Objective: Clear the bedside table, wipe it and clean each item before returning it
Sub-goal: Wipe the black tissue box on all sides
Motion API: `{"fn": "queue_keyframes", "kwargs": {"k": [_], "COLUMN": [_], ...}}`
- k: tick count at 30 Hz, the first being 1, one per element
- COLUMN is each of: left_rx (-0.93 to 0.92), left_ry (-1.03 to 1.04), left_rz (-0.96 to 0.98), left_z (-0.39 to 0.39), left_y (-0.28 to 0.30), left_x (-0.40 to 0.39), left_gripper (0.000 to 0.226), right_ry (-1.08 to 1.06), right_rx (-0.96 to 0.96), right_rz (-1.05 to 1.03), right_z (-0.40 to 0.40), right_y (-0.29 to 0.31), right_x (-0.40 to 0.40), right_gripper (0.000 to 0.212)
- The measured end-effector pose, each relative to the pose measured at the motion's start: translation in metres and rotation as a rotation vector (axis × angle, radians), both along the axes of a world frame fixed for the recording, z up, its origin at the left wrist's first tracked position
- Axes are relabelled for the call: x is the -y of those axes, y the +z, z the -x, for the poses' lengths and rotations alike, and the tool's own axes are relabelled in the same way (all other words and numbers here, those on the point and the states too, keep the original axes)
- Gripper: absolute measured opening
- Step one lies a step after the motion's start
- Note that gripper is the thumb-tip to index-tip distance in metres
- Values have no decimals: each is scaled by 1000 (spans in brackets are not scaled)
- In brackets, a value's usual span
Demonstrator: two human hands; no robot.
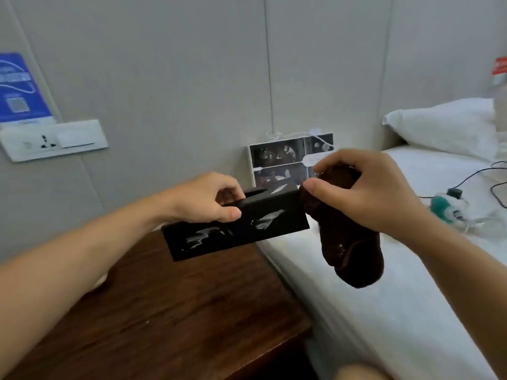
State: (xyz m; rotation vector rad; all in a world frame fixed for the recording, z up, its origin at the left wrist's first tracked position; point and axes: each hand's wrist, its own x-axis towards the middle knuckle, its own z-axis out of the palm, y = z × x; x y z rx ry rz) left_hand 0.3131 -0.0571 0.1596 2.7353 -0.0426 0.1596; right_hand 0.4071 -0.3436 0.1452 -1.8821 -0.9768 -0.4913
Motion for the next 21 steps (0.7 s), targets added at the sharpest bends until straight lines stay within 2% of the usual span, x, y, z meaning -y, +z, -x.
{"fn": "queue_keyframes", "kwargs": {"k": [2,4,7,9,13,17,21], "left_rx": [-18,-51,-89,-97,-158,-154,-96], "left_ry": [80,181,321,387,491,516,499], "left_rz": [79,73,-91,-191,-283,-238,-294], "left_z": [59,110,168,195,231,245,247], "left_y": [-18,-37,-65,-82,-114,-133,-142], "left_x": [-17,-29,-39,-41,-45,-44,-45], "left_gripper": [54,52,33,35,47,51,51], "right_ry": [87,157,244,298,350,422,544], "right_rx": [8,4,-37,-79,-146,-128,13], "right_rz": [51,90,71,94,272,381,520], "right_z": [23,42,64,75,99,127,131], "right_y": [-2,-5,-11,-17,-48,-108,-136], "right_x": [-28,-55,-92,-118,-169,-213,-222], "right_gripper": [19,22,21,22,31,39,43]}}
